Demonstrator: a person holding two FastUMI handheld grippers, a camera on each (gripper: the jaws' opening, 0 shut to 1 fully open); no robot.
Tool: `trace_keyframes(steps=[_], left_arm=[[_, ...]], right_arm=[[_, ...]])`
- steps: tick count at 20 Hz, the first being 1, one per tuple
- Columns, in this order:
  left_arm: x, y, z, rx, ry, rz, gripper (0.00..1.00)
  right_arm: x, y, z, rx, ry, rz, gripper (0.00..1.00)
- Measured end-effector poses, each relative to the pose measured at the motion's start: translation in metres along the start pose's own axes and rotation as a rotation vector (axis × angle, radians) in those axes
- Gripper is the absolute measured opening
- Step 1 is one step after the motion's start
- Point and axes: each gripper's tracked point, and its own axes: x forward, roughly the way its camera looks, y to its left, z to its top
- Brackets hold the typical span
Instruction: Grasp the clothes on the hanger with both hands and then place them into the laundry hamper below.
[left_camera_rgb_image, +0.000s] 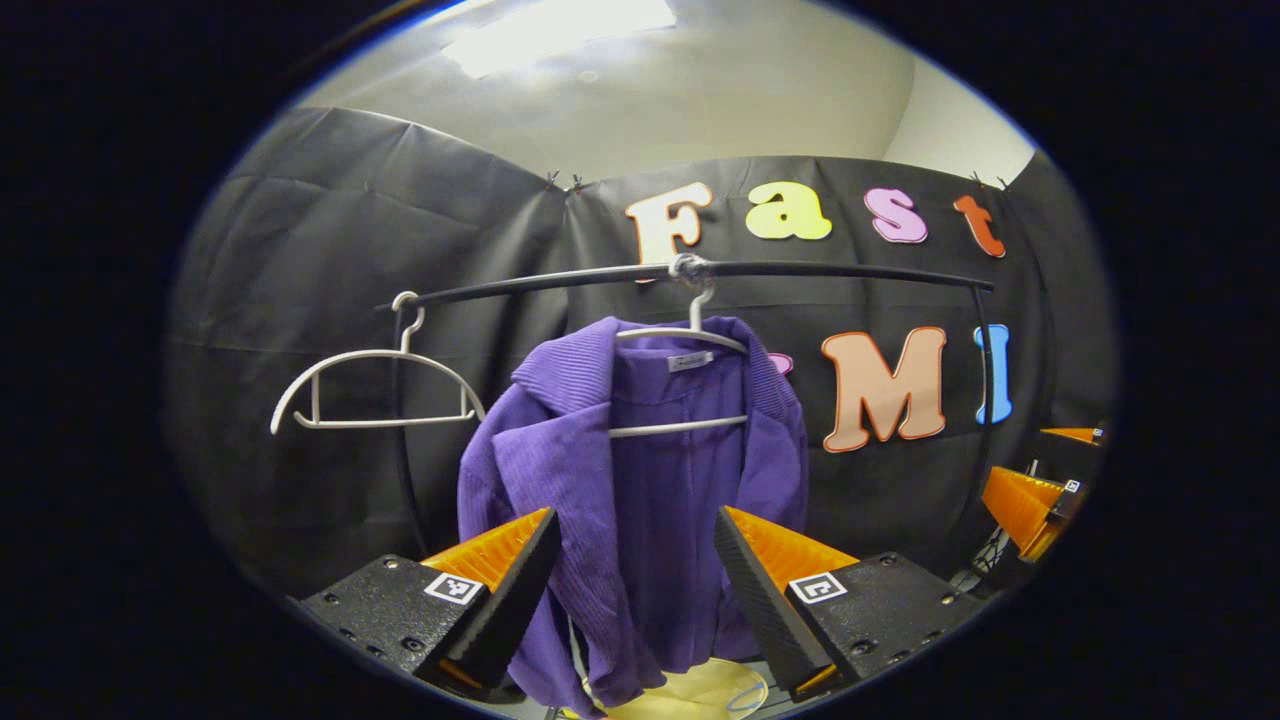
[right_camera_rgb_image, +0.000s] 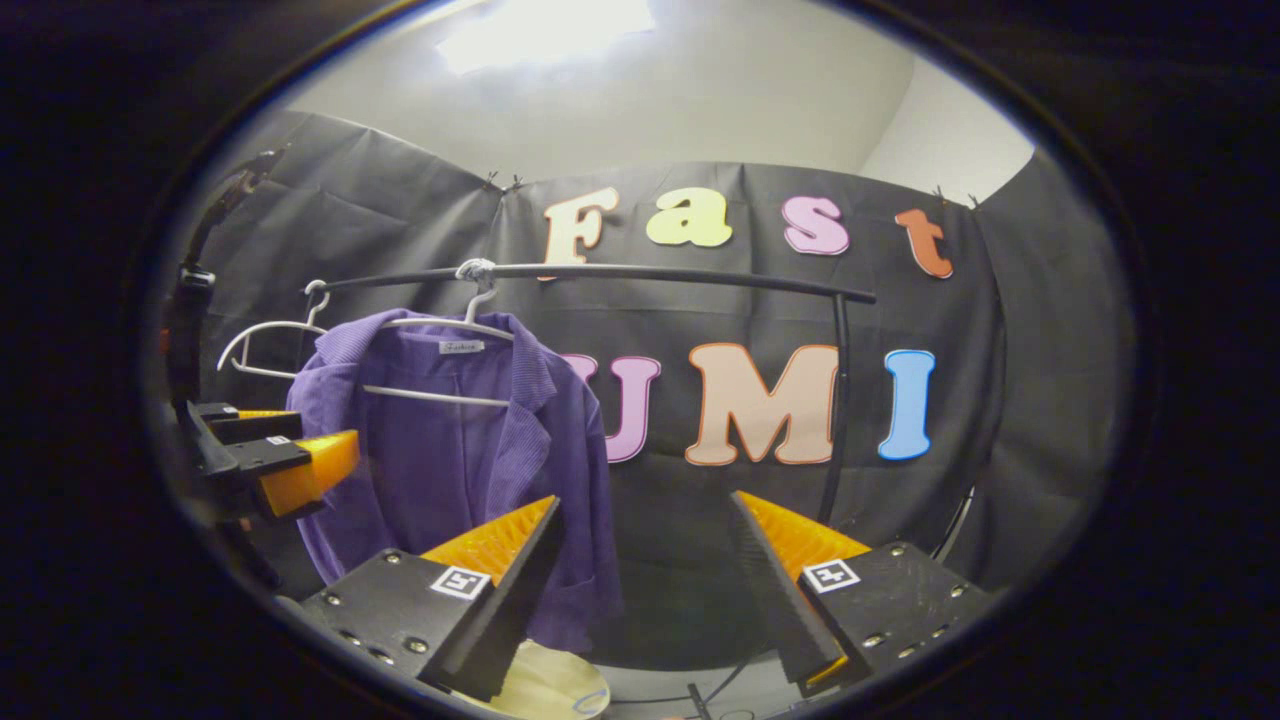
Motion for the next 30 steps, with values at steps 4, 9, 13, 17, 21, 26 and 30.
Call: trace_keyframes(steps=[4, 9, 13, 17, 21, 26, 30], left_arm=[[0.008, 0.022, -0.010, 0.014, 0.010, 0.028, 0.92], [0.030, 0.031, -0.030, -0.008, 0.055, 0.042, 0.87], [0.047, 0.036, -0.039, 0.012, 0.071, 0.046, 0.74], [0.058, 0.042, -0.040, -0.008, 0.075, 0.034, 0.42], [0.059, 0.052, -0.043, 0.003, 0.094, 0.060, 0.05], [0.055, 0.051, -0.036, -0.014, 0.085, 0.018, 0.02], [0.052, 0.057, -0.030, -0.031, 0.082, 0.001, 0.02]], right_arm=[[0.021, 0.015, -0.001, 0.003, 0.001, 0.024, 0.98], [0.050, 0.034, 0.001, 0.005, -0.008, 0.061, 0.98], [0.066, 0.046, 0.003, 0.006, -0.019, 0.084, 0.94], [0.083, 0.057, 0.005, 0.018, -0.028, 0.104, 0.94], [0.099, 0.077, 0.003, 0.026, -0.032, 0.149, 0.94], [0.119, 0.109, 0.003, 0.027, -0.038, 0.191, 0.94], [0.150, 0.131, 0.000, 0.017, -0.024, 0.212, 0.98]])
